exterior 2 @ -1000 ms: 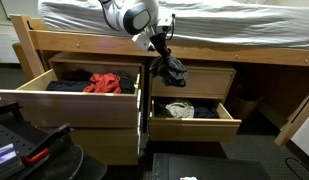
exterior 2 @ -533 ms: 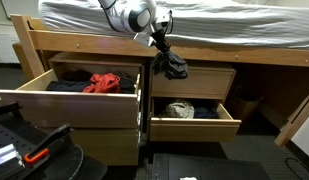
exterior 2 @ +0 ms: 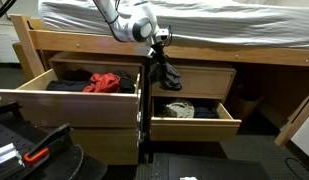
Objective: Pick up the grey cloth from the first drawer and put it in the second bottom drawer to the right.
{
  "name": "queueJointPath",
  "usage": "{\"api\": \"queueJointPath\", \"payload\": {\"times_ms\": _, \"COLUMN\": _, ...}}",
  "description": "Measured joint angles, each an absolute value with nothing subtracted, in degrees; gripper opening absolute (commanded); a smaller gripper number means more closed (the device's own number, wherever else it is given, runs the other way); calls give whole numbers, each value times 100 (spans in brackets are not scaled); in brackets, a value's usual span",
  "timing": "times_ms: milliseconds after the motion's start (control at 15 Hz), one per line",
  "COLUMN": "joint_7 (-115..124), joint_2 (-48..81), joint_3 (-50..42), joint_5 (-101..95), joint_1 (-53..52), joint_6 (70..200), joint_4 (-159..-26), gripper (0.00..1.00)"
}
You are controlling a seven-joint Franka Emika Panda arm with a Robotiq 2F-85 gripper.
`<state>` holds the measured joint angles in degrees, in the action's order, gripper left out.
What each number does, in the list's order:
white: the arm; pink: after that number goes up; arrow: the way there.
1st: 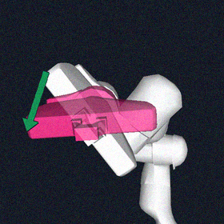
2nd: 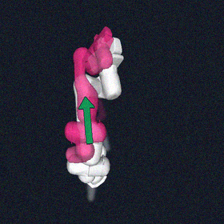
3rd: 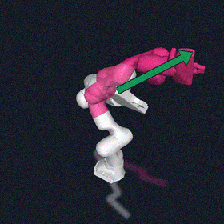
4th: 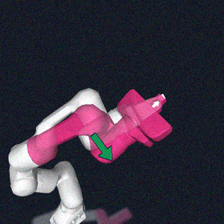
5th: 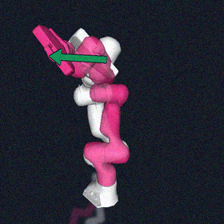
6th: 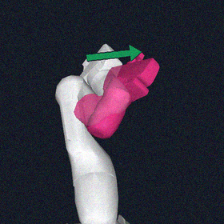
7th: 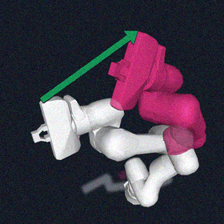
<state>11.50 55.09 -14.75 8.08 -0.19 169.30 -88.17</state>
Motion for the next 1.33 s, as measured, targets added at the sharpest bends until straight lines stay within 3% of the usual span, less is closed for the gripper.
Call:
{"api": "queueJointPath", "payload": {"times_ms": 200, "joint_7": 1420, "joint_2": 5943, "joint_3": -1864, "joint_5": 627, "joint_1": -35, "joint_6": 16767, "joint_4": -8150, "gripper": 2}}
{"api": "queueJointPath", "payload": {"times_ms": 267, "joint_7": 1529, "joint_2": 6066, "joint_3": -2016, "joint_5": 557, "joint_1": -49, "joint_6": 16747, "joint_4": -7922, "gripper": 34}}
{"api": "queueJointPath", "payload": {"times_ms": 333, "joint_7": 1642, "joint_2": 6179, "joint_3": -2147, "joint_5": 500, "joint_1": -59, "joint_6": 16686, "joint_4": -7697, "gripper": 11}}
{"api": "queueJointPath", "payload": {"times_ms": 600, "joint_7": 1897, "joint_2": 6466, "joint_3": -2346, "joint_5": 475, "joint_1": -61, "joint_6": 16461, "joint_4": -7130, "gripper": 34}}
{"api": "queueJointPath", "payload": {"times_ms": 1333, "joint_7": 1910, "joint_2": 6513, "joint_3": -2351, "joint_5": 475, "joint_1": -63, "joint_6": 16431, "joint_4": -7049, "gripper": 34}}
